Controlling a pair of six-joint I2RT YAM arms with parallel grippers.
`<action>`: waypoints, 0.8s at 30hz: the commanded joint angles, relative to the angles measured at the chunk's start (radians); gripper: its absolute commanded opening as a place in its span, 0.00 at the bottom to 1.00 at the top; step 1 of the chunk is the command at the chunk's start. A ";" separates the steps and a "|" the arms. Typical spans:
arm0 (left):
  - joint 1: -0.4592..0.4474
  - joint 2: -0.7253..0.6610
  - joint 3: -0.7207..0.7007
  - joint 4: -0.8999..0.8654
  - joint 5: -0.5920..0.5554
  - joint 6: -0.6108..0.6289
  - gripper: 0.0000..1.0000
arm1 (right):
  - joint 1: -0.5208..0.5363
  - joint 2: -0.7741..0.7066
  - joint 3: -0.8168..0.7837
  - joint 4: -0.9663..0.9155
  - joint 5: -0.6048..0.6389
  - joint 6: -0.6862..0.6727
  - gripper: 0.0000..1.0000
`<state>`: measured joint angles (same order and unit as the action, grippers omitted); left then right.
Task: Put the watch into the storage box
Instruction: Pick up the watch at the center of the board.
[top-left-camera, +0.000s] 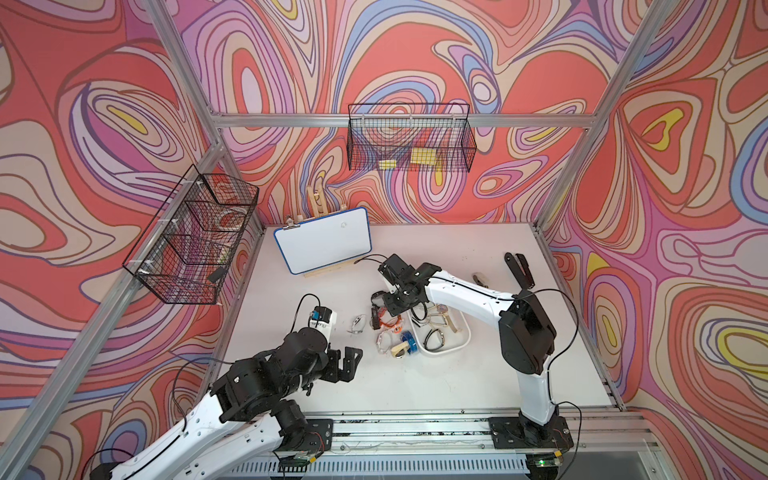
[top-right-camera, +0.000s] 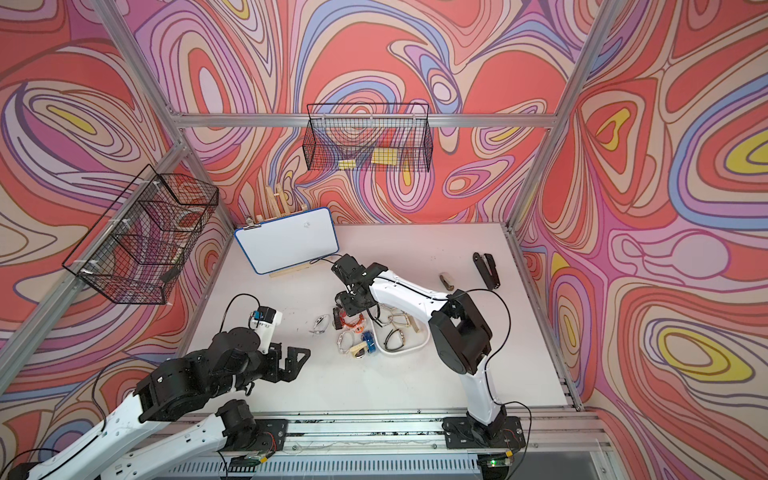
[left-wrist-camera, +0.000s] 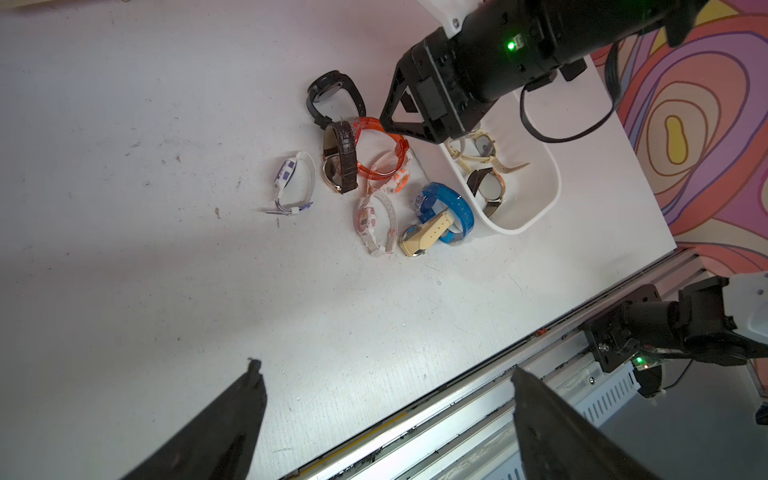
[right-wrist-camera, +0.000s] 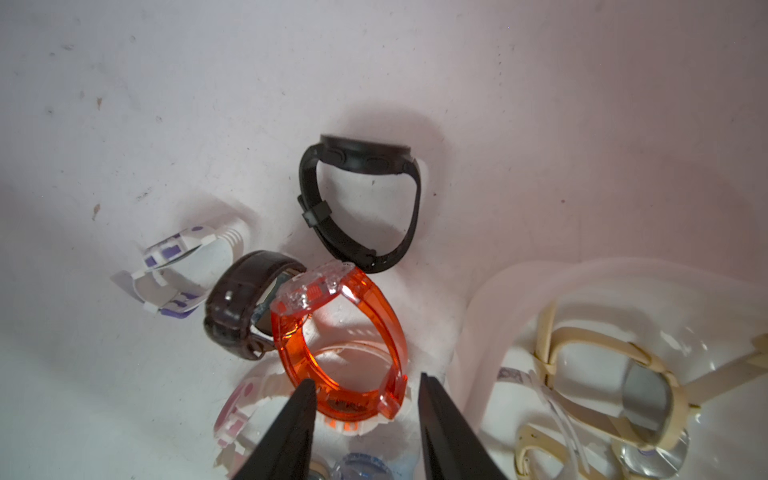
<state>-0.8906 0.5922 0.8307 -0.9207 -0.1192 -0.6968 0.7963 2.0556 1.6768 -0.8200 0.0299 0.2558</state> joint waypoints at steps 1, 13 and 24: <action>-0.005 0.006 -0.004 0.014 0.011 0.025 0.96 | -0.016 0.044 0.030 -0.022 0.005 -0.036 0.44; -0.011 -0.022 -0.018 0.070 0.065 0.102 0.95 | -0.027 0.130 0.091 -0.062 0.036 -0.088 0.32; -0.024 -0.018 -0.028 0.092 0.070 0.138 0.95 | -0.027 0.152 0.108 -0.048 0.009 -0.102 0.11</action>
<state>-0.9077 0.5762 0.8101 -0.8478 -0.0509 -0.5842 0.7731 2.1902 1.7611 -0.8654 0.0383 0.1627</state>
